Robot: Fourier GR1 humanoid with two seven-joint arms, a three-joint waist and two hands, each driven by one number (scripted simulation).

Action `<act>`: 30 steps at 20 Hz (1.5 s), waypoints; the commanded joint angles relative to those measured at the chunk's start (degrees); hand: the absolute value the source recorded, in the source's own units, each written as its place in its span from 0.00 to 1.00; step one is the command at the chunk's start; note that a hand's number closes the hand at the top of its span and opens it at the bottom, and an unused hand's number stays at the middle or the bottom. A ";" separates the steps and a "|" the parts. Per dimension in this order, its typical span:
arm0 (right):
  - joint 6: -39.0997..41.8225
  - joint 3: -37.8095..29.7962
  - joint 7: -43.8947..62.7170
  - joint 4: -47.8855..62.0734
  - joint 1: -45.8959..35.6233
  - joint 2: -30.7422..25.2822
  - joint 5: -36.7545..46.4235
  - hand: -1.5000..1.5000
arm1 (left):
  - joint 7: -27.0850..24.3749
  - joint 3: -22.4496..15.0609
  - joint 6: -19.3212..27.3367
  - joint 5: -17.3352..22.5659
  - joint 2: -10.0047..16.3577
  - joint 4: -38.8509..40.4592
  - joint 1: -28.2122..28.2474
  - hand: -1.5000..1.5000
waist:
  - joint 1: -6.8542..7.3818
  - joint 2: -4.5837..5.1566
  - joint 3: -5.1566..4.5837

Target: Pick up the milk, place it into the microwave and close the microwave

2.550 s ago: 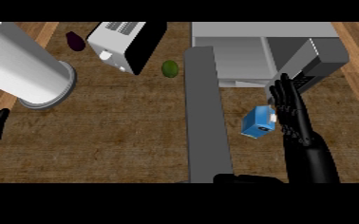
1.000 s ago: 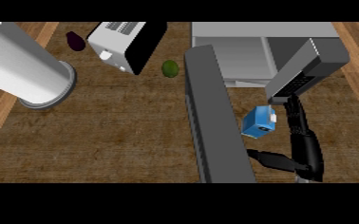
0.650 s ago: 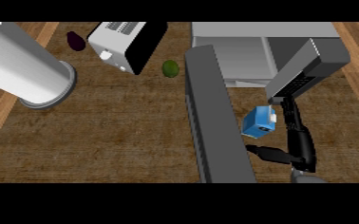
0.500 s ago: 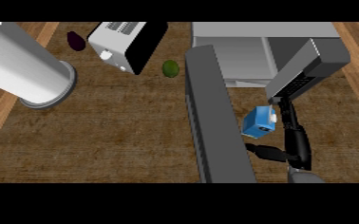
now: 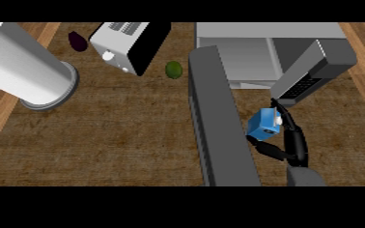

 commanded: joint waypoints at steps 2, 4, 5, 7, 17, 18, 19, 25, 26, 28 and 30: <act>1.93 -1.65 -10.01 12.70 -5.65 0.27 -0.26 1.00 | -0.53 -2.27 -0.28 -3.67 -2.24 -0.41 -1.01 0.00 | 0.14 0.15 0.04; 4.74 -0.32 -11.88 13.62 -5.77 -1.59 1.12 1.00 | -0.66 -2.91 -0.05 -4.85 -2.28 -0.61 -1.18 0.00 | 0.05 0.12 0.04; -0.57 0.91 -10.17 10.57 -6.97 -0.47 3.17 1.00 | -3.26 -1.26 -2.42 -4.62 -2.08 5.30 -2.57 0.00 | -0.10 0.08 -0.01; -2.38 -1.96 -13.07 13.58 -10.42 -1.63 1.95 1.00 | -1.86 -0.78 -1.51 -2.87 -1.89 1.05 -1.15 0.00 | 0.24 0.10 0.03; 10.88 -2.84 -24.10 25.47 -13.63 -6.69 1.05 1.00 | -0.96 -1.15 -3.04 -0.75 -2.29 0.06 0.63 0.00 | 1.46 0.54 0.18; 15.49 -2.57 -19.89 23.78 -16.04 -11.26 0.90 1.00 | -1.00 0.12 -2.41 -2.19 -1.30 1.66 -1.37 0.00 | 0.96 0.46 0.13; 14.28 -2.60 -22.58 25.56 -15.70 -9.93 1.25 1.00 | 0.41 2.24 -3.29 2.56 0.78 1.69 0.22 0.00 | 1.35 0.45 0.15; 21.12 0.76 -19.46 21.86 -17.06 -6.09 1.24 1.00 | -0.30 1.63 -2.99 1.45 -1.58 1.73 0.14 0.00 | 0.38 0.00 0.01; 24.02 0.95 -18.85 20.19 -15.74 -7.02 0.46 1.00 | -1.24 2.93 -2.97 1.38 0.63 5.49 -2.83 0.00 | -0.37 -0.08 -0.04; 18.35 2.57 -14.63 17.78 -17.93 -2.67 1.30 1.00 | 1.92 3.34 -1.26 2.89 0.69 0.63 -1.08 0.00 | -0.02 -0.13 -0.01; 17.61 2.14 -14.08 13.22 -16.97 -5.12 0.60 1.00 | -0.05 1.95 -2.37 -0.46 -2.24 0.17 0.58 0.00 | -0.33 -0.19 -0.04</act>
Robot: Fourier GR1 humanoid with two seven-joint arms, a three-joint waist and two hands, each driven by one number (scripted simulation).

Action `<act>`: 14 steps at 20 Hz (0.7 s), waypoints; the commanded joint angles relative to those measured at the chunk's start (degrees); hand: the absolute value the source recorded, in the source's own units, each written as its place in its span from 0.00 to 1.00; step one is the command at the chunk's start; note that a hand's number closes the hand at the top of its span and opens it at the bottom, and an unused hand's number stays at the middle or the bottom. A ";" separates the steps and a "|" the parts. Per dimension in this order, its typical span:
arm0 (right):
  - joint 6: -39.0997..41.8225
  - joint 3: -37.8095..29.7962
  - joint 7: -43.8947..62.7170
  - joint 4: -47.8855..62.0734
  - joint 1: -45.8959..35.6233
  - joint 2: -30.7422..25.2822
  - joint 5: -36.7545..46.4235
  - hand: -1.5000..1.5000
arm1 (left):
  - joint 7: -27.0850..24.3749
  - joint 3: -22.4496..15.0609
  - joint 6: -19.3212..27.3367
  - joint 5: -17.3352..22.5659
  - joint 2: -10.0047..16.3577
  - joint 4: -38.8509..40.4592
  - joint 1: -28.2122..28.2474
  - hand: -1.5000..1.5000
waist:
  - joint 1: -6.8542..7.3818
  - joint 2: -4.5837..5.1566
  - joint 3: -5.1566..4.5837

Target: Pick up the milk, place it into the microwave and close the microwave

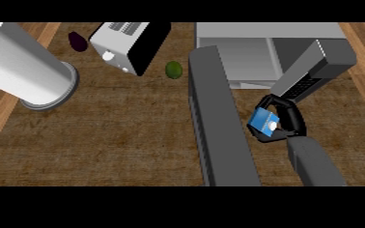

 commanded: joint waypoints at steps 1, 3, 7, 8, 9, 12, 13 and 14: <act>1.11 2.56 0.34 -8.35 3.35 1.20 0.55 1.00 | 1.03 0.65 -0.52 0.49 -1.69 -3.16 2.99 0.00 | -0.49 -0.24 -0.06; -0.78 1.77 4.30 -10.37 1.46 2.00 -0.43 1.00 | -0.81 1.49 -1.55 -1.17 0.05 2.65 -1.16 0.00 | -0.40 -0.08 -0.05; -4.34 2.46 14.63 -19.33 0.72 4.74 -1.38 1.00 | -1.89 2.38 -2.89 -1.06 -1.61 2.39 1.41 0.00 | -0.44 -0.17 -0.07; -4.83 2.56 15.34 -18.26 -2.27 4.96 -0.90 1.00 | 0.91 1.73 0.50 -0.29 0.54 1.94 -2.48 0.00 | -0.41 -0.06 -0.05; -4.54 2.68 16.74 -18.47 -2.60 4.56 -0.77 1.00 | 0.50 3.89 -1.81 2.75 1.38 2.65 -0.18 0.00 | -0.17 -0.07 -0.04; -10.37 2.42 15.29 -13.03 -7.35 6.16 1.96 1.00 | -2.23 1.21 -4.48 -2.86 -0.84 5.55 -1.44 0.00 | 0.20 0.15 -0.03; -10.32 2.86 16.32 -13.18 -7.97 6.12 2.37 1.00 | 1.37 4.26 -1.42 3.14 2.75 4.81 -2.43 0.00 | 0.18 0.10 -0.02; -13.19 2.53 17.52 -11.69 -11.79 7.43 2.95 1.00 | 2.23 3.08 0.38 1.70 2.98 3.76 -4.45 0.00 | 0.36 0.20 0.00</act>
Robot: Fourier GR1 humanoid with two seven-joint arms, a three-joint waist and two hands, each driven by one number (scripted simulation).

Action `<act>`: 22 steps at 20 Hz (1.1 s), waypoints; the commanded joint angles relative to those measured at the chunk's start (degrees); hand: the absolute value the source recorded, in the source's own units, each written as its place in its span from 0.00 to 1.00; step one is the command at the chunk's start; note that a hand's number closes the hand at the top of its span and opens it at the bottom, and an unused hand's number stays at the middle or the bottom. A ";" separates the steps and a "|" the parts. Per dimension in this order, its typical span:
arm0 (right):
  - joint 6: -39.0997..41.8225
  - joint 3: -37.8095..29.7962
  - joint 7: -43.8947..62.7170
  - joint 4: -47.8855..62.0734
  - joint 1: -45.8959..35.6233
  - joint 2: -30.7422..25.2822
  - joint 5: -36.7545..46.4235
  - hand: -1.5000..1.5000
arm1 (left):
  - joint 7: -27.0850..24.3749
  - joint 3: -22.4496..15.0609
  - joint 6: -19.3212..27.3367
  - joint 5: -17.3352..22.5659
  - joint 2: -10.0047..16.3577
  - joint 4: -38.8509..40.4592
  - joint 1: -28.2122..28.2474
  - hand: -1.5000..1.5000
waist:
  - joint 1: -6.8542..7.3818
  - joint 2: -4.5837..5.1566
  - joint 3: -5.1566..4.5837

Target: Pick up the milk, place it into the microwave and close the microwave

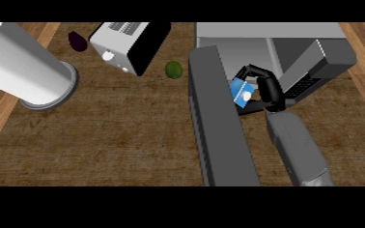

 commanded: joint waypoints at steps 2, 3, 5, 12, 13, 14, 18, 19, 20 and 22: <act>-8.23 0.52 3.30 6.64 -9.46 0.94 4.74 1.00 | 3.54 -1.06 2.72 0.47 0.17 -2.83 -1.37 0.00 | 0.85 0.28 0.04; -7.97 0.54 3.27 8.08 -9.80 -0.59 5.52 1.00 | 0.80 0.91 0.62 0.83 -0.58 -1.72 0.46 0.00 | 0.98 0.22 0.02; -11.28 0.70 6.76 11.48 -15.04 0.23 7.24 1.00 | -1.21 0.64 -1.86 -0.13 -0.98 1.36 0.63 0.00 | 1.50 0.38 -0.01; -20.74 -1.60 5.19 24.33 -22.75 0.32 10.25 1.00 | -1.48 -0.13 -2.04 -1.60 1.19 5.28 -3.78 0.00 | 2.87 1.23 0.05; -20.49 -2.41 4.53 25.56 -23.51 -0.64 9.85 1.00 | -2.69 -0.59 -3.76 -2.20 -0.23 5.38 -2.15 0.00 | 3.05 1.21 0.05; -20.51 -2.33 4.36 26.96 -24.53 -0.91 10.28 1.00 | 0.94 -1.46 0.23 -1.98 1.03 1.75 -4.73 0.00 | 3.01 1.34 0.11; -23.37 -4.26 3.56 29.33 -26.28 -2.47 9.66 1.00 | -1.83 -0.01 -3.99 -0.75 1.94 5.34 -3.05 0.00 | 4.45 1.81 0.11; -22.98 -4.50 2.46 29.77 -25.96 -3.39 9.59 1.00 | -2.41 -1.67 -2.21 -3.47 0.52 5.93 -5.88 0.00 | 4.30 2.27 0.13; -25.06 -4.53 3.56 30.17 -27.13 -3.91 10.02 1.00 | -1.80 -0.55 -3.00 -1.58 1.69 4.75 -4.36 0.00 | 5.04 2.18 0.14; -29.03 -4.78 4.72 30.94 -27.81 -4.87 10.54 1.00 | -1.65 -0.30 -2.91 -0.27 2.30 4.62 -4.95 0.00 | 5.88 2.47 0.16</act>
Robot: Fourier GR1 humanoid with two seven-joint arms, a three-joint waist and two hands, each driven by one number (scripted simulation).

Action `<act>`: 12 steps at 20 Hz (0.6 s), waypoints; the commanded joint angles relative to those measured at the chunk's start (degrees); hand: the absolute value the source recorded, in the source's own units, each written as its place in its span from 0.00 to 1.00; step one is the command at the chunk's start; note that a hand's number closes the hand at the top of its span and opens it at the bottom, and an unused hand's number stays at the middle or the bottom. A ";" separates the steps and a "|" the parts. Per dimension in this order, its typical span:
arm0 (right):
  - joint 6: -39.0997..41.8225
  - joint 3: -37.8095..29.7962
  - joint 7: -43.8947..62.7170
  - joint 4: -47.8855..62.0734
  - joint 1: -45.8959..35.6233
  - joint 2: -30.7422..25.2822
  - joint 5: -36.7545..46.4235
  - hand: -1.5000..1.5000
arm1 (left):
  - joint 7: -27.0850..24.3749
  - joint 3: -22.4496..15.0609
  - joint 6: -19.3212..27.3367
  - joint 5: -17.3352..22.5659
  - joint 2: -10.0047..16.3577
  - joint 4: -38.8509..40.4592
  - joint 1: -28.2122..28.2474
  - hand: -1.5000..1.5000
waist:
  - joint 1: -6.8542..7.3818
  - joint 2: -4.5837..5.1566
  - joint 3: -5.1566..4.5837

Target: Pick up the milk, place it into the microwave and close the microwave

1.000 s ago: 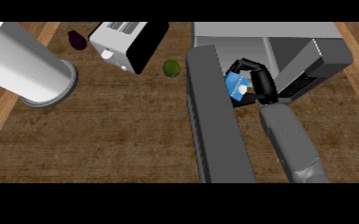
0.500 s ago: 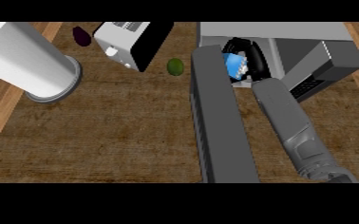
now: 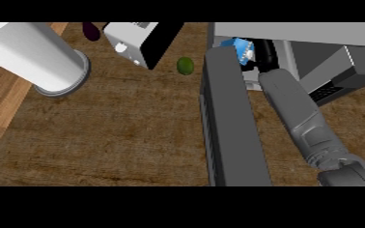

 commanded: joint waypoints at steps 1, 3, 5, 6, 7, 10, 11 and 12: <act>-6.10 -1.01 -0.93 2.02 -1.01 -1.25 0.51 1.00 | -0.39 -0.30 -0.23 -0.17 -0.51 0.85 -0.16 0.00 | 1.17 0.58 0.02; -9.25 -0.27 -1.46 2.04 -2.03 -3.06 1.93 1.00 | -0.72 -0.57 -1.13 -0.79 0.10 1.65 -0.55 0.00 | 1.46 0.85 0.00; -11.05 0.64 -2.39 2.60 -2.75 -2.73 3.18 1.00 | -0.16 -0.65 -0.56 0.01 1.17 1.56 -2.14 0.00 | 1.79 1.09 0.06; -11.67 1.16 -2.29 3.08 -3.42 -2.83 3.90 1.00 | 0.34 -1.49 -0.42 -1.78 0.40 0.85 -1.49 0.00 | 1.81 1.04 0.06; -12.18 0.86 -3.30 3.39 -2.45 -2.75 3.71 1.00 | -1.14 -0.80 -0.88 -1.94 1.08 4.30 -3.11 0.00 | 1.47 1.32 0.00; -15.91 2.10 -2.87 4.84 -2.65 -3.45 5.62 1.00 | -0.24 -2.10 -1.08 -2.35 0.47 2.80 -2.42 0.00 | 2.50 1.54 0.03; -16.89 2.48 -3.37 5.43 -1.38 -4.55 6.23 1.00 | 0.06 -1.86 -0.85 -1.17 1.28 3.33 -3.39 0.00 | 2.61 1.95 0.07; -14.24 2.30 -0.97 6.28 -3.71 -6.97 6.17 1.00 | -0.25 -1.85 -0.38 -1.85 0.62 2.64 -3.28 0.00 | 2.94 1.79 0.06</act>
